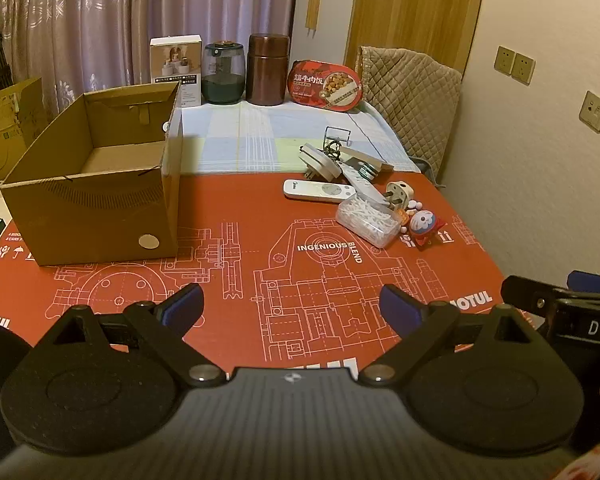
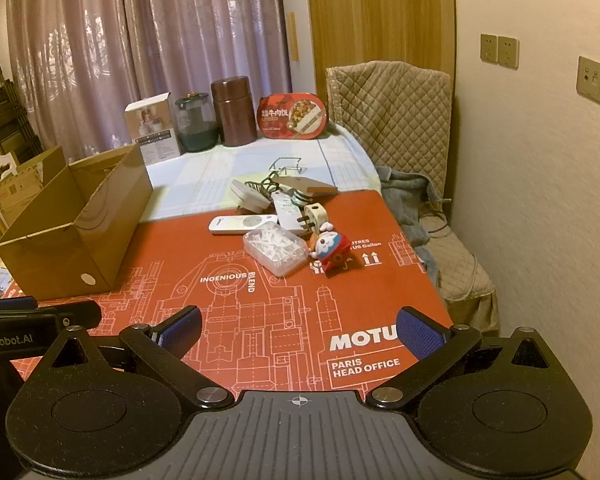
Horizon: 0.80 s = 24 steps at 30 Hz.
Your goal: Organize rigid objects
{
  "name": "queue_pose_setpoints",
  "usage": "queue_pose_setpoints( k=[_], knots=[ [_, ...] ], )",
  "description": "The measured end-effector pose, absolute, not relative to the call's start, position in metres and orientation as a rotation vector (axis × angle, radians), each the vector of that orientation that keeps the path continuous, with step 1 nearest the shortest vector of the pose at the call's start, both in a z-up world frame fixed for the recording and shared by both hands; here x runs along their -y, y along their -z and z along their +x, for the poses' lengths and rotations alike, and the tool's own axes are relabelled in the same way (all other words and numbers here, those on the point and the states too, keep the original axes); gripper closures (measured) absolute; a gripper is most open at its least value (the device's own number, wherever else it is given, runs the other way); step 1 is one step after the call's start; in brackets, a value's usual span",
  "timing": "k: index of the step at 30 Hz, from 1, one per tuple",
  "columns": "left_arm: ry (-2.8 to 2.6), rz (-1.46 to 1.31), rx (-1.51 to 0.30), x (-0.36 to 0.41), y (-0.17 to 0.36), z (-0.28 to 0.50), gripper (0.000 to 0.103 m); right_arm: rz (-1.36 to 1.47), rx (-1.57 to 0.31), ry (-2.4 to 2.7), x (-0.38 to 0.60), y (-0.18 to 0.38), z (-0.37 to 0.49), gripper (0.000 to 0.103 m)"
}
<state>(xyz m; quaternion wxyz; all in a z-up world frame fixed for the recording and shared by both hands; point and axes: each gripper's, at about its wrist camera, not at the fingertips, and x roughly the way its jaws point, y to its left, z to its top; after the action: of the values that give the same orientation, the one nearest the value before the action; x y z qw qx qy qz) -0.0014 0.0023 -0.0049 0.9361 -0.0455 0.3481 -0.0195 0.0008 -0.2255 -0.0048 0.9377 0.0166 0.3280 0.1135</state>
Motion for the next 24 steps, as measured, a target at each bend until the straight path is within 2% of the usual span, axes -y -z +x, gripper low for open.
queue_pose_setpoints(
  k=[24],
  knots=[
    [0.043,-0.093,-0.712,-0.0003,0.0052,-0.0016,0.01,0.025,-0.669,-0.232,0.2255,0.0086,0.0032,0.002]
  ],
)
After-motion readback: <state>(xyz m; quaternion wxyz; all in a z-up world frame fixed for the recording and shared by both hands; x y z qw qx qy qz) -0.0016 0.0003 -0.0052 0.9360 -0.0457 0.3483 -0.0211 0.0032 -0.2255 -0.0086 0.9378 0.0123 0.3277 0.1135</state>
